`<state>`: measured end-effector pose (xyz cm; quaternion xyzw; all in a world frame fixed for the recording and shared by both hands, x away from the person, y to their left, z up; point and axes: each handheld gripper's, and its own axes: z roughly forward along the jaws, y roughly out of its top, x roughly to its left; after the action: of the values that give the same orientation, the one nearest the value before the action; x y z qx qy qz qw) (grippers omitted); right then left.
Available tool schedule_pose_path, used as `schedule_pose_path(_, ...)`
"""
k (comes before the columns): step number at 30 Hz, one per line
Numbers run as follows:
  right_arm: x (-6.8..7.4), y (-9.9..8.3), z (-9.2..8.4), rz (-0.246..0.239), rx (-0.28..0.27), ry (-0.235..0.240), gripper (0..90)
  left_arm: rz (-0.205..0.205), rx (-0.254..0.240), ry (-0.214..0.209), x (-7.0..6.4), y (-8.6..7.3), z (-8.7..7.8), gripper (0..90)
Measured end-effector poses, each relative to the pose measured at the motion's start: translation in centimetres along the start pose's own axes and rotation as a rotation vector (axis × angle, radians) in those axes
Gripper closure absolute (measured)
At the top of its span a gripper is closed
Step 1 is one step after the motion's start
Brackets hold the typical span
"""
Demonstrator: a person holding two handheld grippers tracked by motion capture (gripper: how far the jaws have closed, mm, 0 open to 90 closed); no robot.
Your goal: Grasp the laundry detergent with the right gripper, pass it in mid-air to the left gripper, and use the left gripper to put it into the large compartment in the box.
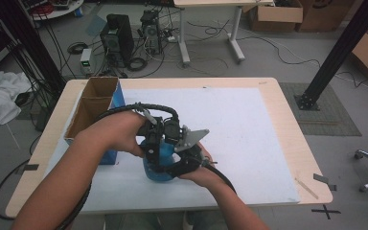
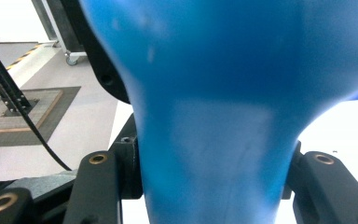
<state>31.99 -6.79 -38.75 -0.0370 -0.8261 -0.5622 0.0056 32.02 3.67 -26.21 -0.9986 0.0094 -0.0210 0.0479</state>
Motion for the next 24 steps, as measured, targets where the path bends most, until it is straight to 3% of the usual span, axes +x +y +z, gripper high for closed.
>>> schedule_pose_path(11,0.03,0.03,-0.41,0.041,0.001,0.017,43.6,0.003,0.005,-0.004,0.16,0.47,-0.18,39.0)
schedule_pose_path(13,-0.24,-0.02,-0.51,0.011,0.007,-0.001,43.4,0.002,0.003,-0.003,0.16,0.5,-0.27,39.0)
schedule_pose_path(18,-0.16,0.01,-0.57,0.033,-0.002,0.014,42.6,0.003,0.009,-0.005,0.15,0.53,-0.33,39.0)
schedule_pose_path(24,-0.37,-0.22,-0.37,0.048,0.014,-0.014,27.2,-0.005,0.009,-0.002,0.22,0.18,-0.32,39.0)
